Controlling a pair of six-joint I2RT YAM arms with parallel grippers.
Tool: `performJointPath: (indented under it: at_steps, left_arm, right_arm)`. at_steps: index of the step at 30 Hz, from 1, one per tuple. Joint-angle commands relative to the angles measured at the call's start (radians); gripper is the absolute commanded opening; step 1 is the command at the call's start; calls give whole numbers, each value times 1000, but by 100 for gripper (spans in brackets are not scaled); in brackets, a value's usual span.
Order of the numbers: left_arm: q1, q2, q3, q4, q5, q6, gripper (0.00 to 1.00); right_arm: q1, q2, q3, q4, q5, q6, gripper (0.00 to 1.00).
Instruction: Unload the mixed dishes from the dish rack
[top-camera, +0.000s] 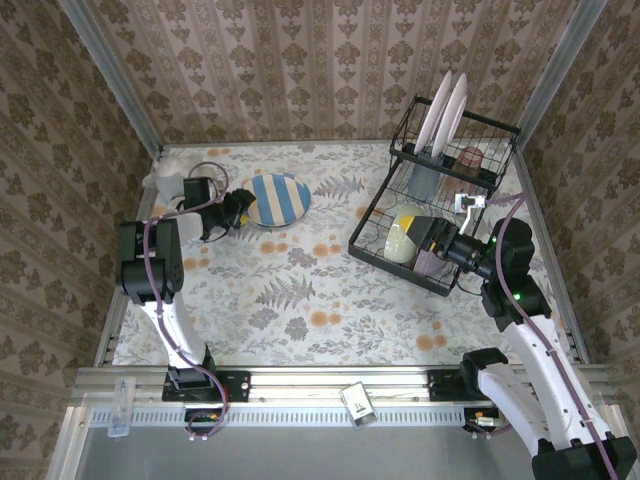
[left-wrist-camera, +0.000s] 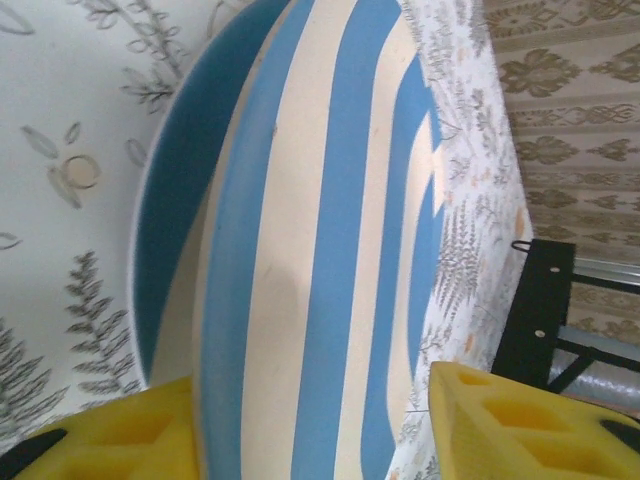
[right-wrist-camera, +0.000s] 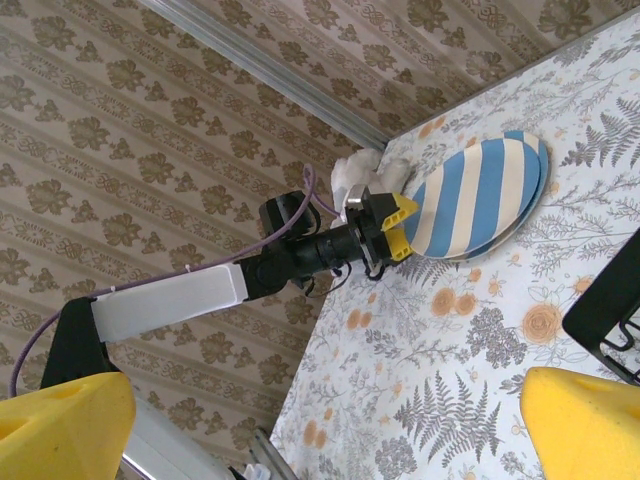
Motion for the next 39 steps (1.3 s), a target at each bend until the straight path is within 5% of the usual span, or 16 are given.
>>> performJointPath:
  at_steps: [1,17,29,36,39]
  left_arm:
    - [7,-48,57,-133,-44,73,56]
    - [-17,-26,186,-380,-154,163,79]
    - [-35,22,222,-337,-122,127,80]
    - [-68,-101,249,-422,-168,225,84]
    - [-79,-196,236,-443,-183,259,99]
  right_arm:
    - [-4,-17,-7,-1,-14,-10,100]
    - [0,-35,2,-75,11,-54,100]
    - [1,-38,26,-115,23,-83,100]
    - [2,-30,139,-246,100,-206,100]
    - [3,-6,197,-299,134,-256,100]
